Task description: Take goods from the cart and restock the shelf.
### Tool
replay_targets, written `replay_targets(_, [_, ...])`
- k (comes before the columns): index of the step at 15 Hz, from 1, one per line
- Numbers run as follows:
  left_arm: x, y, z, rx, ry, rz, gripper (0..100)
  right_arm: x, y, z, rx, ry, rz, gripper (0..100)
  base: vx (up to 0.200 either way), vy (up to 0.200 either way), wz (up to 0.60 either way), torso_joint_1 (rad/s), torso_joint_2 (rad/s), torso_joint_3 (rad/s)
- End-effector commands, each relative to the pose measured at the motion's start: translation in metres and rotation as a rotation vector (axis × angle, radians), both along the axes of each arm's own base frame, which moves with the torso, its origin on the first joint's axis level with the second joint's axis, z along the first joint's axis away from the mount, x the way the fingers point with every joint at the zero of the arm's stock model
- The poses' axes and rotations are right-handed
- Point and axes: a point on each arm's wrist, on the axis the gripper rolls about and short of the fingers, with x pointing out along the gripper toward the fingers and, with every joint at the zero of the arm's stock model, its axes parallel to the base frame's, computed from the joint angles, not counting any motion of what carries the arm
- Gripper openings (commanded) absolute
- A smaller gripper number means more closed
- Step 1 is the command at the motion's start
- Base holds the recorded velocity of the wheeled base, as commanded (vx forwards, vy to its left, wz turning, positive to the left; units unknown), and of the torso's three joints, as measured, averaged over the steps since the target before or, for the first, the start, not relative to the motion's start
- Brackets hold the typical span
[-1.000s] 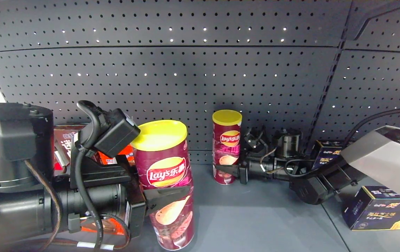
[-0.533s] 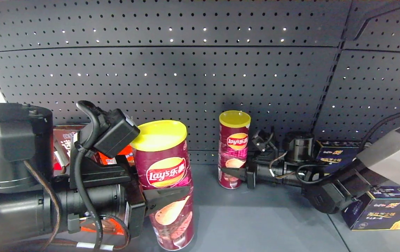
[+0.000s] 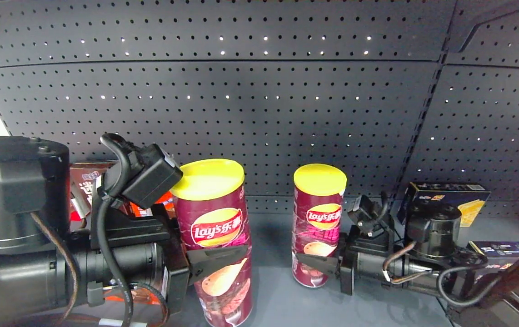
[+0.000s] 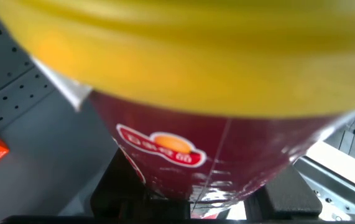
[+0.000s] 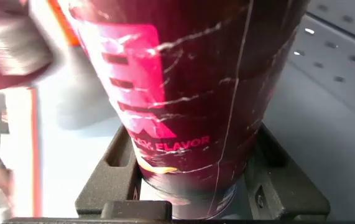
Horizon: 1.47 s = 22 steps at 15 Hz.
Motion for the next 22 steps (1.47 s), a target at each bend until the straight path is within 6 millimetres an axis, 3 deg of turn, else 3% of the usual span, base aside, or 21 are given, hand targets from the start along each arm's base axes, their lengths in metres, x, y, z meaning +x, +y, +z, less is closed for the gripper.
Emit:
replay_targets(1, [-0.001,0.001,-0.001,0.001,0.001,-0.001,0,-0.024,0.001,0.009,0.016,-0.024,0.022,0,0.0,0.0,0.0,0.0,0.0,0.0])
replay_targets(7, [-0.006,0.003,0.003,0.001,-0.017,0.017,0,-0.056,0.004,-0.004,0.014,0.012,0.006,0,0.0,0.0,0.0,0.0,0.0,0.0])
replay_targets(19, [-0.009,0.003,0.0,0.009,-0.015,0.022,0,-0.048,0.012,-0.027,0.0,0.019,-0.017,0,0.0,0.0,0.0,0.0,0.0,0.0])
replay_targets(20, [-0.009,0.003,0.0,0.009,-0.015,0.022,0,-0.048,0.011,-0.028,-0.001,0.02,-0.018,100,0.0,0.0,0.0,0.0,0.0,0.0])
replay_targets(22, [-0.009,0.003,0.0,0.01,-0.013,0.021,0,-0.05,0.01,-0.028,-0.008,0.017,-0.031,100,0.0,0.0,0.0,0.0,0.0,0.0])
